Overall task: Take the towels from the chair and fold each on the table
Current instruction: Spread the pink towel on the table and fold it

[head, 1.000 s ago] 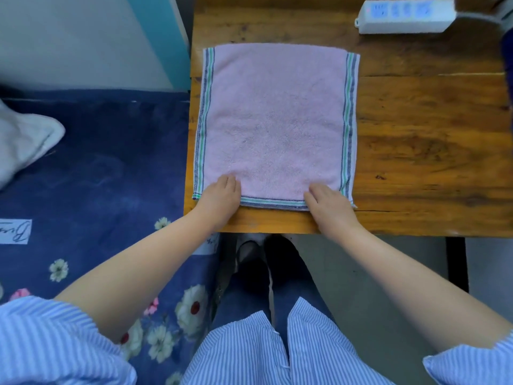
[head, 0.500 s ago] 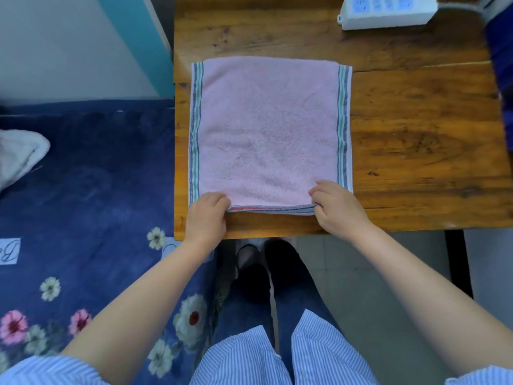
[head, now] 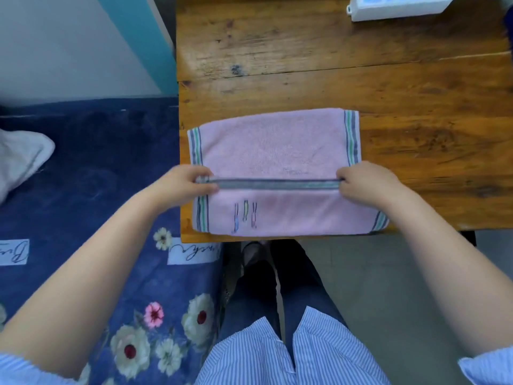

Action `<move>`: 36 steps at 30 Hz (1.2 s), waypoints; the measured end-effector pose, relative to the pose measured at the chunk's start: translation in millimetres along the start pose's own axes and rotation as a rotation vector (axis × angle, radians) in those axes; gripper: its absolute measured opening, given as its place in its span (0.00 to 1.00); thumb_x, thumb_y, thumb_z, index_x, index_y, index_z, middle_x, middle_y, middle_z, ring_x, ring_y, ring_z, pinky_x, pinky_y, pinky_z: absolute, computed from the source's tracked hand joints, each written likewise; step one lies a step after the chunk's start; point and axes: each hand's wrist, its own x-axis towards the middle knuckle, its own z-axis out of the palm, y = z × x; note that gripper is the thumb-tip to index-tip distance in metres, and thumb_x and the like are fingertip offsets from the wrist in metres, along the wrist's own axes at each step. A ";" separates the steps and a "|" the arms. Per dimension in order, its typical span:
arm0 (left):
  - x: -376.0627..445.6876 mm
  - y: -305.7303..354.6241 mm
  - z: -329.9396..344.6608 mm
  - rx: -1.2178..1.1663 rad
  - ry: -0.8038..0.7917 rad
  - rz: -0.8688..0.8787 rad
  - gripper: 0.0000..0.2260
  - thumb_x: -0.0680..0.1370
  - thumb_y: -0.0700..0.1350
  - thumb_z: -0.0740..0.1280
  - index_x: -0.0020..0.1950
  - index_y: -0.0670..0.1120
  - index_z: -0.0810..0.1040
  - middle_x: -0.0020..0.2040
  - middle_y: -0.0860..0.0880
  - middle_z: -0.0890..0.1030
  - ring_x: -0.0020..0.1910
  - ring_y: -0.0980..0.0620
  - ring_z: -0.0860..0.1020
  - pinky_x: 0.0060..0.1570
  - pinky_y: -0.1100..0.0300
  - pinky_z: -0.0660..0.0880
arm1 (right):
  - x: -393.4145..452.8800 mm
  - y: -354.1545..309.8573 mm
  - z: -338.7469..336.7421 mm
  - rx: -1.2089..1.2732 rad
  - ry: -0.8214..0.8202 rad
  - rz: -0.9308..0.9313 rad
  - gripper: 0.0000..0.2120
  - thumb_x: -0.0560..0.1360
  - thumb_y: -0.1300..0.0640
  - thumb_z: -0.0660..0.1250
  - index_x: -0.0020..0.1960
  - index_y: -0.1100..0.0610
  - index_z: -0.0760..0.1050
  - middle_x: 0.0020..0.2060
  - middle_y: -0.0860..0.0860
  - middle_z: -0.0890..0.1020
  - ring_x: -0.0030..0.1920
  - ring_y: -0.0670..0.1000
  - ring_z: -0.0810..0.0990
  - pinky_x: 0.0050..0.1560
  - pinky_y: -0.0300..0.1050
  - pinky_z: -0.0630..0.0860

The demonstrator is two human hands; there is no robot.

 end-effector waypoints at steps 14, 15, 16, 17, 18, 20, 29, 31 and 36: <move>73.1 2.9 -9.1 -0.489 0.712 -0.144 0.08 0.81 0.43 0.58 0.42 0.48 0.66 0.36 0.57 0.66 0.33 0.61 0.65 0.29 0.74 0.64 | 87.5 5.6 -45.0 -0.027 0.730 -0.054 0.14 0.78 0.56 0.60 0.51 0.66 0.77 0.46 0.64 0.79 0.48 0.63 0.75 0.49 0.53 0.68; 76.3 2.4 -8.5 -0.474 0.703 -0.164 0.09 0.80 0.44 0.58 0.40 0.48 0.66 0.35 0.56 0.66 0.33 0.60 0.65 0.29 0.72 0.63 | 91.2 7.5 -42.7 -0.045 0.737 -0.055 0.14 0.78 0.57 0.59 0.50 0.67 0.77 0.44 0.64 0.79 0.46 0.64 0.76 0.48 0.53 0.68; 80.7 1.9 -8.4 -0.465 0.690 -0.182 0.09 0.81 0.44 0.58 0.41 0.48 0.66 0.35 0.56 0.67 0.34 0.58 0.66 0.31 0.70 0.63 | 96.5 9.2 -41.0 -0.062 0.743 -0.053 0.15 0.78 0.57 0.58 0.48 0.68 0.77 0.43 0.65 0.79 0.45 0.64 0.76 0.47 0.54 0.68; 84.5 0.9 -8.0 -0.459 0.676 -0.194 0.07 0.81 0.45 0.58 0.43 0.46 0.67 0.35 0.55 0.67 0.36 0.56 0.67 0.33 0.65 0.65 | 100.9 11.1 -39.1 -0.075 0.746 -0.052 0.15 0.79 0.58 0.57 0.47 0.68 0.77 0.42 0.65 0.79 0.44 0.65 0.76 0.46 0.54 0.68; 87.0 0.6 -7.8 -0.451 0.669 -0.204 0.06 0.81 0.45 0.58 0.46 0.45 0.68 0.37 0.54 0.69 0.39 0.53 0.68 0.37 0.62 0.65 | 104.8 12.5 -37.9 -0.084 0.737 -0.047 0.16 0.79 0.58 0.56 0.47 0.69 0.77 0.42 0.65 0.79 0.44 0.65 0.75 0.47 0.54 0.68; 91.5 -0.2 -7.8 -0.412 0.655 -0.229 0.06 0.81 0.46 0.58 0.51 0.43 0.69 0.43 0.50 0.73 0.45 0.50 0.70 0.43 0.61 0.65 | 113.0 13.4 -37.1 -0.087 0.658 -0.021 0.17 0.80 0.57 0.53 0.49 0.68 0.76 0.46 0.64 0.78 0.47 0.64 0.74 0.49 0.54 0.66; 96.9 -2.1 -3.5 -0.215 0.656 -0.310 0.17 0.80 0.48 0.59 0.65 0.41 0.66 0.62 0.42 0.74 0.58 0.44 0.74 0.49 0.56 0.68 | 120.2 18.7 -21.1 -0.044 0.681 0.069 0.13 0.79 0.61 0.54 0.53 0.68 0.74 0.49 0.66 0.75 0.50 0.64 0.72 0.53 0.55 0.65; 92.7 0.7 -2.9 -0.149 0.698 -0.293 0.19 0.79 0.47 0.61 0.68 0.41 0.64 0.65 0.42 0.70 0.62 0.44 0.71 0.55 0.53 0.68 | 116.6 16.2 -17.9 -0.016 0.720 0.114 0.13 0.78 0.63 0.54 0.57 0.67 0.73 0.55 0.66 0.75 0.56 0.65 0.71 0.61 0.59 0.62; 79.5 20.8 18.9 0.158 0.708 -0.043 0.21 0.79 0.44 0.61 0.70 0.39 0.66 0.72 0.40 0.64 0.72 0.41 0.61 0.69 0.52 0.59 | 109.9 -17.8 -10.2 0.013 0.758 0.006 0.19 0.71 0.64 0.58 0.60 0.66 0.73 0.61 0.66 0.75 0.63 0.68 0.72 0.61 0.73 0.58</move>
